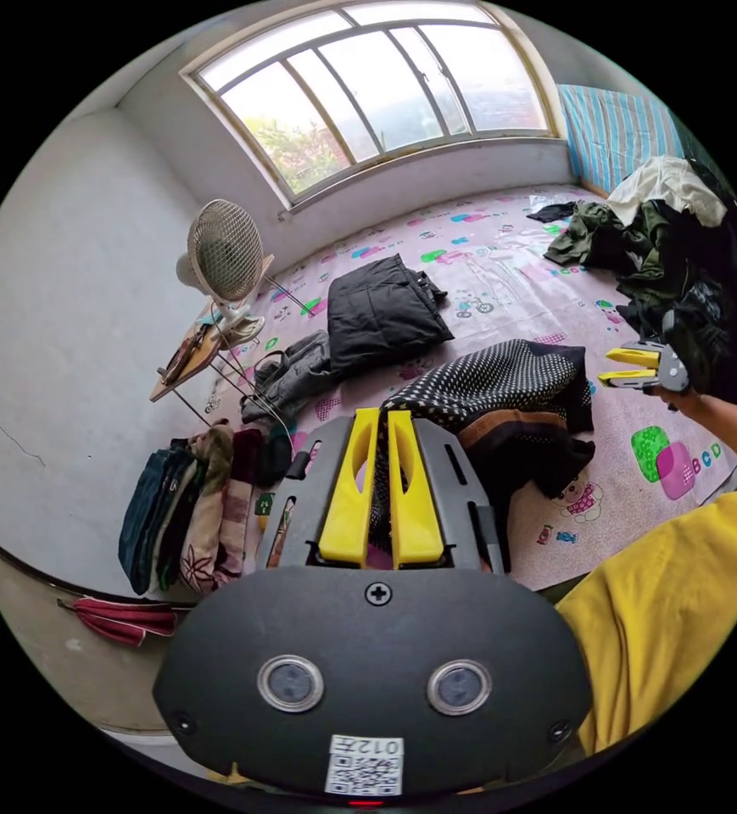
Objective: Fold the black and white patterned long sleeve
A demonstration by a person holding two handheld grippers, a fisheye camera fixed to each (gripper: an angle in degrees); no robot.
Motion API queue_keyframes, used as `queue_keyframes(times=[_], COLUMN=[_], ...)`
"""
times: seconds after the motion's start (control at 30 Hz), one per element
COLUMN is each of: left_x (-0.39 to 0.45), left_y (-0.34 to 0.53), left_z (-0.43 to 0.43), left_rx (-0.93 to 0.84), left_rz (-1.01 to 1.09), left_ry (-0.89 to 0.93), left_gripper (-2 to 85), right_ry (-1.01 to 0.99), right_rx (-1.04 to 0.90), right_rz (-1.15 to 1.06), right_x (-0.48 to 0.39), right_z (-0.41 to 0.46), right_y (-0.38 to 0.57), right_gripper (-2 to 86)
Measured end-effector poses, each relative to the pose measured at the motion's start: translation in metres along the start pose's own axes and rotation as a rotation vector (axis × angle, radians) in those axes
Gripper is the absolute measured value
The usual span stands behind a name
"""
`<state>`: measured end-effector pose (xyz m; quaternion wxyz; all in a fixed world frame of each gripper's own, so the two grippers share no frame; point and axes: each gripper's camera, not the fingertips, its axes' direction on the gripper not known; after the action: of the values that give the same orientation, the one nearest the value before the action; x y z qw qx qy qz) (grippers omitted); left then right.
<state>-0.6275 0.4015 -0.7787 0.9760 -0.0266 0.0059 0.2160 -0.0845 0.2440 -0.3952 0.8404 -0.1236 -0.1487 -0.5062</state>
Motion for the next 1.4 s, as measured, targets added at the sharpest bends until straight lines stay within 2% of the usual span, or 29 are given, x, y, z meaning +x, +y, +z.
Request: queue_keyframes(times=[0.23,0.37,0.47,0.6,0.67,0.77,0.93,1.1,1.27,1.4], left_x=[-0.004,-0.009,-0.015,-0.026,-0.035,-0.057,-0.109,-0.138,-0.153,-0.149], left_y=[0.004,0.005,0.006,0.01,0.01,0.003,-0.023,-0.038,-0.057,-0.063], left_z=[-0.021,-0.033,-0.042,-0.054,-0.062,-0.084,-0.156,-0.274,-0.323,-0.357], left_rx=[-0.017,-0.025,-0.026,-0.033,-0.029,0.012,0.217,0.55,0.579,0.656], left_rz=[0.03,0.031,0.016,0.002,-0.012,-0.033,-0.116,-0.153,-0.115,-0.077], left_ry=[-0.013,-0.018,-0.012,-0.043,-0.063,-0.081,-0.037,-0.084,-0.025,-0.052], left_gripper=[0.0,0.0,0.0,0.0,0.0,0.0,0.0,0.0,0.0,0.0], right_ry=[0.218,0.272,0.268,0.232,0.166,0.097,0.119,0.263,0.421,0.512], right_rx=[0.015,-0.012,-0.027,-0.016,0.052,0.136,0.353,0.574,0.639,0.663], right_rz=[-0.322,-0.524,-0.544,-0.429,-0.275,-0.161,-0.044,-0.018,-0.037,-0.02], right_x=[-0.1,-0.138,-0.15,-0.14,-0.11,-0.06,0.013,0.043,0.05,0.056], right_z=[0.004,0.016,0.024,-0.002,-0.046,-0.116,-0.268,-0.433,-0.553,-0.595], right_y=[-0.024,-0.039,-0.053,-0.08,-0.099,-0.121,-0.147,-0.145,-0.129,-0.107], right_gripper=[13.0,13.1,9.8,3.1,2.5,2.1,1.7,1.5,1.4,1.4])
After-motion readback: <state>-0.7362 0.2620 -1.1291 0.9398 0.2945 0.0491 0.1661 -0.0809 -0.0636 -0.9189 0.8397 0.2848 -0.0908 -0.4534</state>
